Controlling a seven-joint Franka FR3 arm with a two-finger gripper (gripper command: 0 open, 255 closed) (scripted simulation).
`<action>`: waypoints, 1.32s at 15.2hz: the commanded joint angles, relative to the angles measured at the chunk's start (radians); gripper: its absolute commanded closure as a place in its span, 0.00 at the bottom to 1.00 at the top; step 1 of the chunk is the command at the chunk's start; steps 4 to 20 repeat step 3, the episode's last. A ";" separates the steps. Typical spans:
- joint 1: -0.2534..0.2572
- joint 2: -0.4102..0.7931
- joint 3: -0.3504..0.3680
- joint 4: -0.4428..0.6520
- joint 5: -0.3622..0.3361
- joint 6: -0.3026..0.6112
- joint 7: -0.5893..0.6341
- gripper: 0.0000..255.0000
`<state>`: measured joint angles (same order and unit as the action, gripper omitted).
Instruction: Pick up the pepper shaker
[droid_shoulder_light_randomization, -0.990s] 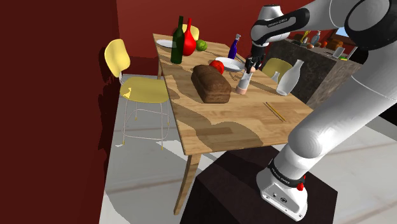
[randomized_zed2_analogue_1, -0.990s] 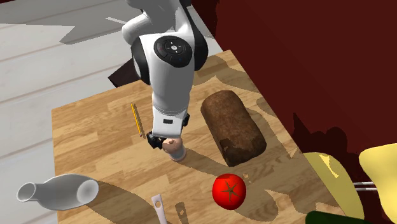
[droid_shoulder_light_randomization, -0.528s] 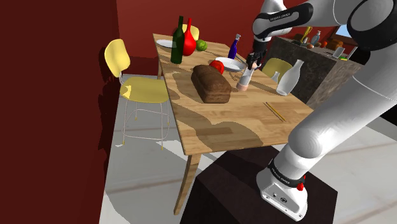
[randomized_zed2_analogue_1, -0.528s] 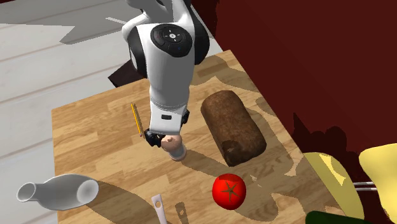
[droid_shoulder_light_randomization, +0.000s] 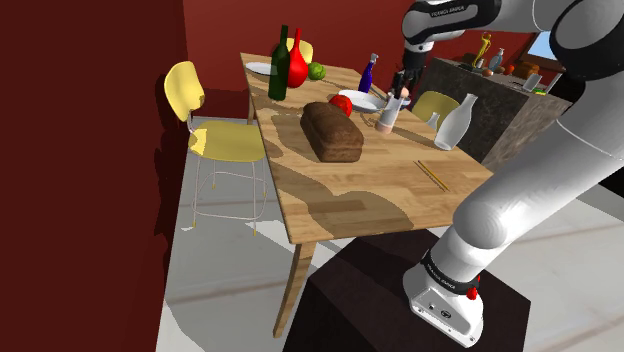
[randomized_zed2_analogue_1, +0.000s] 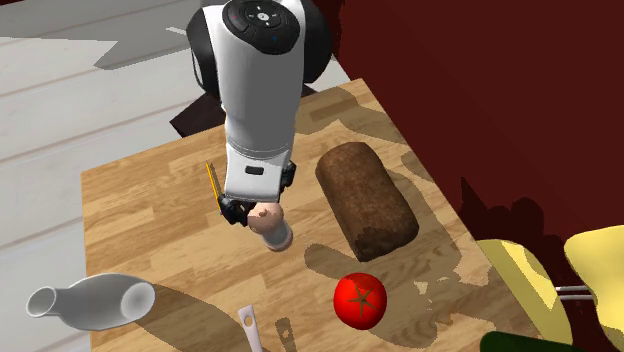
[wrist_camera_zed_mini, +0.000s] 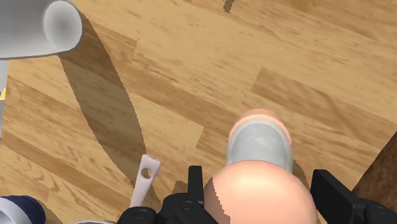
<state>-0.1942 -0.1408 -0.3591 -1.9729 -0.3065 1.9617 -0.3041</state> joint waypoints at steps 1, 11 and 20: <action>0.002 -0.002 0.002 0.025 0.002 -0.027 -0.005 1.00; 0.002 -0.002 0.002 0.027 0.003 -0.029 -0.005 1.00; 0.002 -0.002 0.002 0.027 0.003 -0.029 -0.005 1.00</action>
